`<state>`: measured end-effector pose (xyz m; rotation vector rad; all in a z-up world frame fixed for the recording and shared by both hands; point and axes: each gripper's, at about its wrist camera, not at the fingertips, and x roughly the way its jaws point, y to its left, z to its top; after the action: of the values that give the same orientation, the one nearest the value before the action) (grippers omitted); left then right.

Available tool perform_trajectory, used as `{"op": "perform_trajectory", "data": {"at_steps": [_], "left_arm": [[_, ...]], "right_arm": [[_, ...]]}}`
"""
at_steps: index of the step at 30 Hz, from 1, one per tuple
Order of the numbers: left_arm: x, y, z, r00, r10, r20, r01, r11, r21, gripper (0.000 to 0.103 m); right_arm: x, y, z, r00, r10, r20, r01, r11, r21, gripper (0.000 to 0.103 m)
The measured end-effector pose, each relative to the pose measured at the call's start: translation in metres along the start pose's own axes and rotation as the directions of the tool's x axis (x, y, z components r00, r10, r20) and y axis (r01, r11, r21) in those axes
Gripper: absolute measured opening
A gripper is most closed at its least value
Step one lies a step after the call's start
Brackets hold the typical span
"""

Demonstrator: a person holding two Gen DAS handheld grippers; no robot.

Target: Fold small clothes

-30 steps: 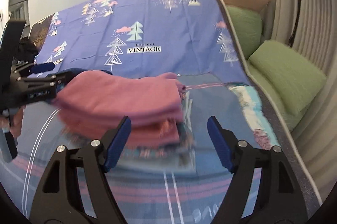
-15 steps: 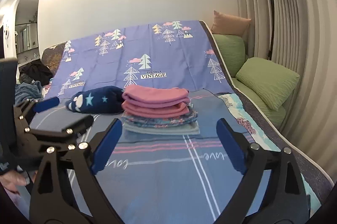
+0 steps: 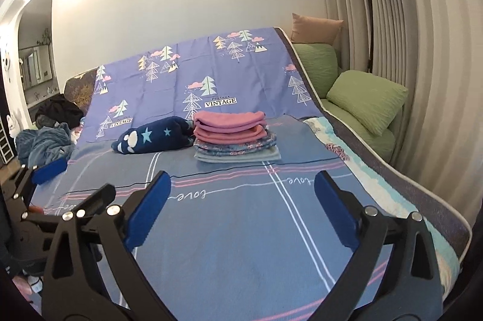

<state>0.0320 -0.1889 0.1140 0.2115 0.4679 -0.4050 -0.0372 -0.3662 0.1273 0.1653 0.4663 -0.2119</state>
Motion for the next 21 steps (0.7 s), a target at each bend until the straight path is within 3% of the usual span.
{"op": "perform_trajectory", "data": {"at_steps": [13, 21], "left_arm": [[-0.039, -0.005, -0.017, 0.997, 0.072, 0.003, -0.072, 0.997, 0.026, 0.102], [-0.042, 0.000, -0.014, 0.999, 0.035, -0.002, -0.036, 0.998, -0.045, 0.102]], "right_arm": [[-0.036, 0.008, -0.008, 1.000, -0.008, 0.012, 0.009, 0.999, -0.034, 0.099], [-0.041, 0.004, -0.009, 1.000, -0.006, 0.007, 0.006, 1.000, -0.019, 0.099]]}}
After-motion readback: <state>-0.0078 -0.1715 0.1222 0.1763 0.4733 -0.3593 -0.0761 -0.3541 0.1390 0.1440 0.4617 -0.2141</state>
